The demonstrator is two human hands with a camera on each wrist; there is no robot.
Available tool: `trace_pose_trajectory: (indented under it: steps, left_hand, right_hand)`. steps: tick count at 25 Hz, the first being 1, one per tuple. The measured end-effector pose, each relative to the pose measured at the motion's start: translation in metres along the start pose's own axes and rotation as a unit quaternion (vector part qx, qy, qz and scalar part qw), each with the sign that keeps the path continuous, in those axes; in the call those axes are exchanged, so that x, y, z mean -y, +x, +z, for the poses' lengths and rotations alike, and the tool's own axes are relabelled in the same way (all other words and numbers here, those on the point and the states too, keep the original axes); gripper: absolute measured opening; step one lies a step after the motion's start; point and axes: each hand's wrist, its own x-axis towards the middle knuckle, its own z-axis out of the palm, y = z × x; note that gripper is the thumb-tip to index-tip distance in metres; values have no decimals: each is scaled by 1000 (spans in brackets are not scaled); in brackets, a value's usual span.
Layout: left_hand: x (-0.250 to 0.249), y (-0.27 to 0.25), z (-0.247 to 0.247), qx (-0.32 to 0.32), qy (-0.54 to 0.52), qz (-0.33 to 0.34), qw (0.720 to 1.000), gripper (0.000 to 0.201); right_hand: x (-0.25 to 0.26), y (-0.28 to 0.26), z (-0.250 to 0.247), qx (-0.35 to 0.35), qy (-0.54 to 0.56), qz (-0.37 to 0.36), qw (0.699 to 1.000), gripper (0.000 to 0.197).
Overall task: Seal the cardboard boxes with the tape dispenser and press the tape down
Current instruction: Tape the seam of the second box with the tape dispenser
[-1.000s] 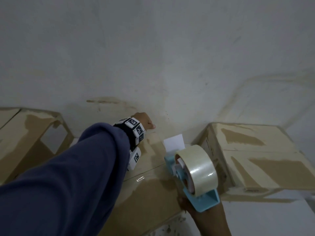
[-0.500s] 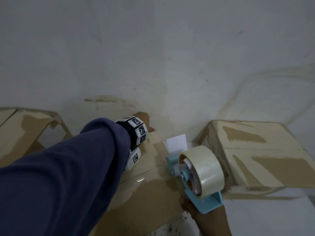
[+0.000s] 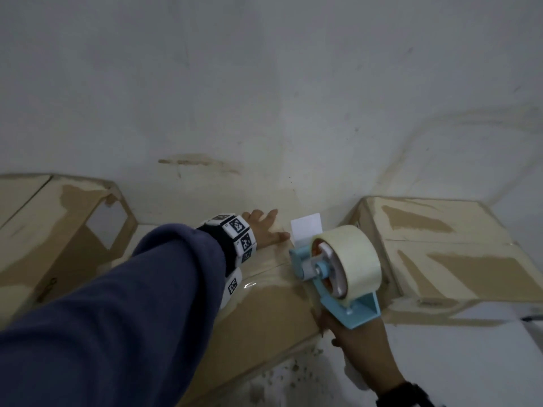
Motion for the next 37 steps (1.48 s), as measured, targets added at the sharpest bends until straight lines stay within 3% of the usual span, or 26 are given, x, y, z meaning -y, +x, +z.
trace_pose_trajectory:
  steps: [3, 6, 15, 18, 20, 21, 26, 29, 32, 37]
  left_hand:
    - [5, 11, 5, -1, 20, -10, 1000, 85]
    - [10, 14, 5, 10, 44, -19, 999, 90]
    - [6, 12, 4, 10, 95, -32, 995, 90]
    - [-14, -3, -4, -41, 141, -35, 989, 81]
    - [-36, -29, -3, -98, 155, 4, 983, 67]
    - [-47, -44, 2, -95, 145, 34, 984, 66]
    - [-87, -118, 73, -69, 103, 111, 986, 96]
    - [-93, -115, 89, -101, 57, 90, 989, 89]
    - [-90, -105, 92, -116, 85, 70, 987, 78]
    - [-87, -100, 96, -104, 126, 59, 985, 70]
  right_hand:
    - [14, -5, -6, 13, 26, -1, 1000, 32]
    - [17, -14, -15, 19, -18, 1, 1000, 23]
    - [-15, -70, -64, -32, -87, 116, 989, 17]
    - [-20, -73, -66, -26, -40, 106, 993, 15]
    - [-23, -73, -69, -10, -31, 95, 995, 16]
    - [-26, -71, -71, 1, -44, 85, 995, 17]
    - [-36, -64, -78, 18, -68, 54, 996, 20]
    - [-26, -64, -80, 59, -40, 51, 996, 16]
    - [-14, -60, -79, 94, -16, 49, 994, 13]
    - [-7, -55, -86, 78, 1, 43, 996, 16]
